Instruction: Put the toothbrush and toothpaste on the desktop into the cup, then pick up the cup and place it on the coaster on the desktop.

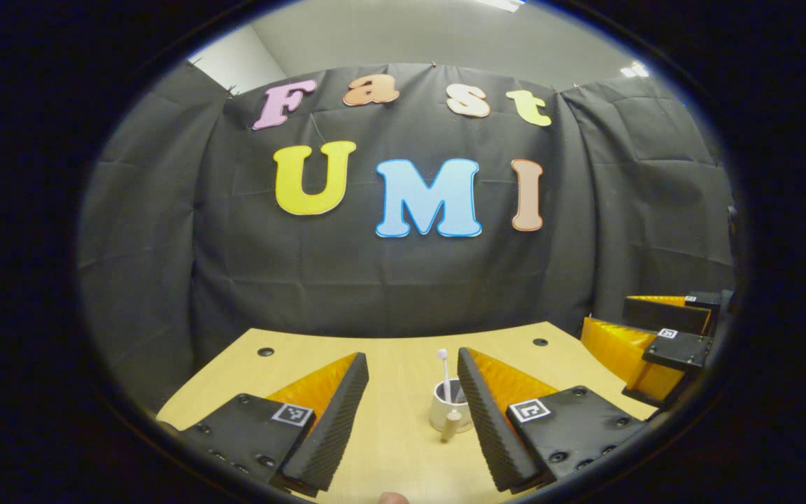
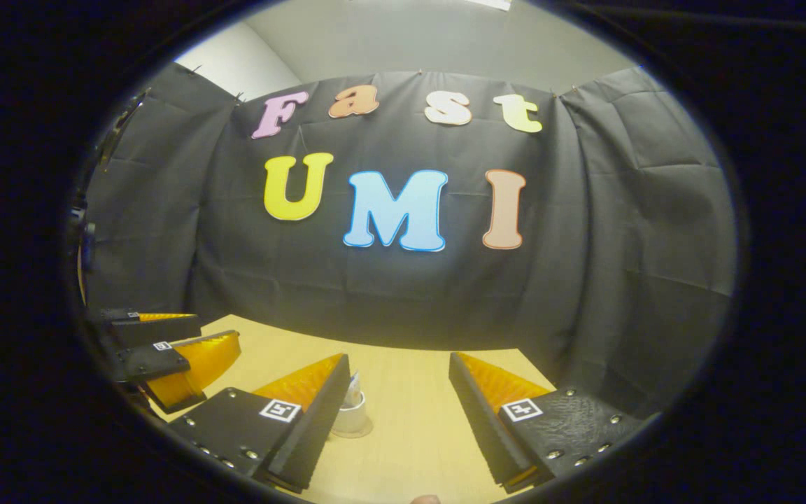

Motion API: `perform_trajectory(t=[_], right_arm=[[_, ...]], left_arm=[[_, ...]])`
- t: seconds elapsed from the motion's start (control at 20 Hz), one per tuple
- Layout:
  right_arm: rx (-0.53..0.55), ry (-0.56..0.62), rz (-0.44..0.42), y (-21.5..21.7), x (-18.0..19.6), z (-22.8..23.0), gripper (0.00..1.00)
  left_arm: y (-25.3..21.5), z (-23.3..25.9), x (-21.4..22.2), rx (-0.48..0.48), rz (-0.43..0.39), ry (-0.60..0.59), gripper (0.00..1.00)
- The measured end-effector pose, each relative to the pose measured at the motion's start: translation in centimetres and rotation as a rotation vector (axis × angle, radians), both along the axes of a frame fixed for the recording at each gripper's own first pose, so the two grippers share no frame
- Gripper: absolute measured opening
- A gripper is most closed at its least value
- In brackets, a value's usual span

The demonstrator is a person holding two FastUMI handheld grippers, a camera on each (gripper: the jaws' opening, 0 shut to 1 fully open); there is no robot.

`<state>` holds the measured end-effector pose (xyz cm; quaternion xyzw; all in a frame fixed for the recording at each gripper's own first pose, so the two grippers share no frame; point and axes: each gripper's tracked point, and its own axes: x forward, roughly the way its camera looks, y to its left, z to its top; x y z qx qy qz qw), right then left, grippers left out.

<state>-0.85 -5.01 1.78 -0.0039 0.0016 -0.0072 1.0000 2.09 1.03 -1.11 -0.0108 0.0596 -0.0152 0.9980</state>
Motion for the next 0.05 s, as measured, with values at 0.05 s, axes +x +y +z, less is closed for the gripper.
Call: perform_trajectory(t=[0.05], right_arm=[[0.003,-0.004,-0.001,-0.12,-0.18,0.27,0.89]], left_arm=[[0.01,0.05,0.01,-0.005,0.004,-0.001,0.86]])
